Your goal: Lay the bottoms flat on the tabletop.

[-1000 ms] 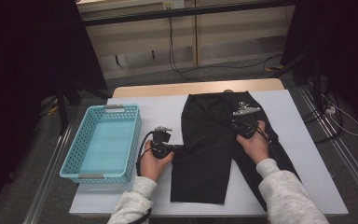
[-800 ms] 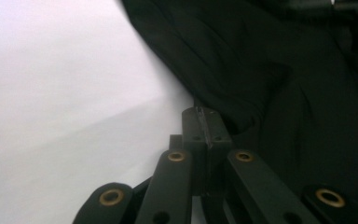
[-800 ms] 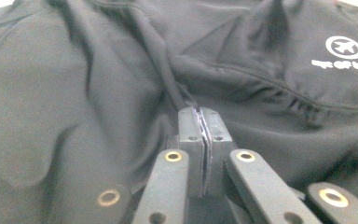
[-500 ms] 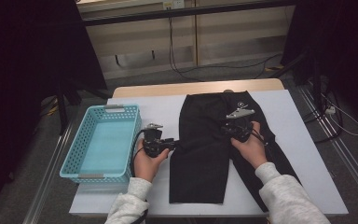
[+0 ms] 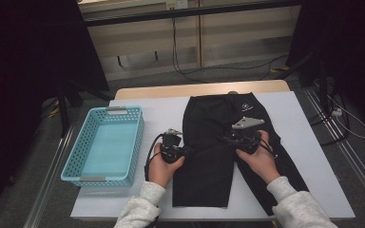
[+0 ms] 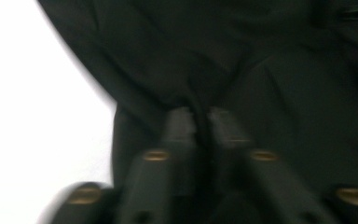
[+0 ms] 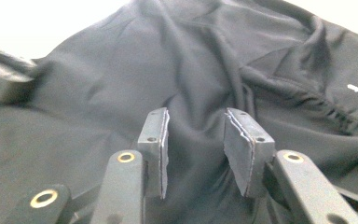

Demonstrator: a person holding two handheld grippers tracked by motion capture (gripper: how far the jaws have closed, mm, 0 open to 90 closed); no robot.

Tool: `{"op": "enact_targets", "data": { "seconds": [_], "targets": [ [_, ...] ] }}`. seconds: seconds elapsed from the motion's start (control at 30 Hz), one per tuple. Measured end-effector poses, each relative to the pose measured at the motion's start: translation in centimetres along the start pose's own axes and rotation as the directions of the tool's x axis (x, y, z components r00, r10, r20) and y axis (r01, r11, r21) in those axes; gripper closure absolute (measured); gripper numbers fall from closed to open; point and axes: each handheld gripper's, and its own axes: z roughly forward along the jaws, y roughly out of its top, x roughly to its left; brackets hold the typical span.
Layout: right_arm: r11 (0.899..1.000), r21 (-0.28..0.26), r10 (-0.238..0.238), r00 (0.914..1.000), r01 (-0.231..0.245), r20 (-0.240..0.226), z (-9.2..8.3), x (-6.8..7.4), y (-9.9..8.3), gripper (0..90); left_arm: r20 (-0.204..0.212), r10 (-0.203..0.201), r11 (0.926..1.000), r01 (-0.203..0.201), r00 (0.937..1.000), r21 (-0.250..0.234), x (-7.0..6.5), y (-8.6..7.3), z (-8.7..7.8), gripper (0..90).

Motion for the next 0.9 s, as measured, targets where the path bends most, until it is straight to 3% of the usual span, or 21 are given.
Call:
{"op": "enact_targets", "data": {
  "seconds": [0.03, 0.17, 0.37, 0.63, 0.9],
  "targets": [
    [1.000, -0.005, -0.003, 1.0000, 0.003, -0.007, -0.3, 0.2, -0.2, 60.5, 0.008, -0.010, 1.0000, 0.010, 0.9999, 0.000, 0.1, 0.1, -0.1, 87.1],
    [1.000, -0.018, -0.007, 0.9997, 0.007, -0.023, -1.3, 0.5, -0.7, 58.8, 0.014, -0.044, 0.9987, 0.044, 0.9989, -0.024, 1.2, 0.8, -1.6, 89.0],
    [0.999, -0.037, -0.024, 0.9976, 0.022, -0.065, -2.6, 1.3, -1.5, 57.0, -0.037, -0.114, 0.9911, 0.111, 0.9928, -0.073, 4.0, 1.4, -4.3, 89.2],
    [1.000, -0.006, -0.025, 0.9895, 0.025, -0.142, -2.4, 3.1, -2.7, 55.6, -0.074, -0.143, 0.9879, 0.138, 0.9870, -0.071, 4.8, 0.9, -3.8, 88.3],
    [0.998, 0.063, 0.001, 0.9755, 0.013, -0.220, -1.2, 4.7, -3.2, 58.4, -0.096, -0.127, 0.9909, 0.121, 0.9872, -0.059, 4.8, 0.4, -3.6, 86.5]
  ]
}}
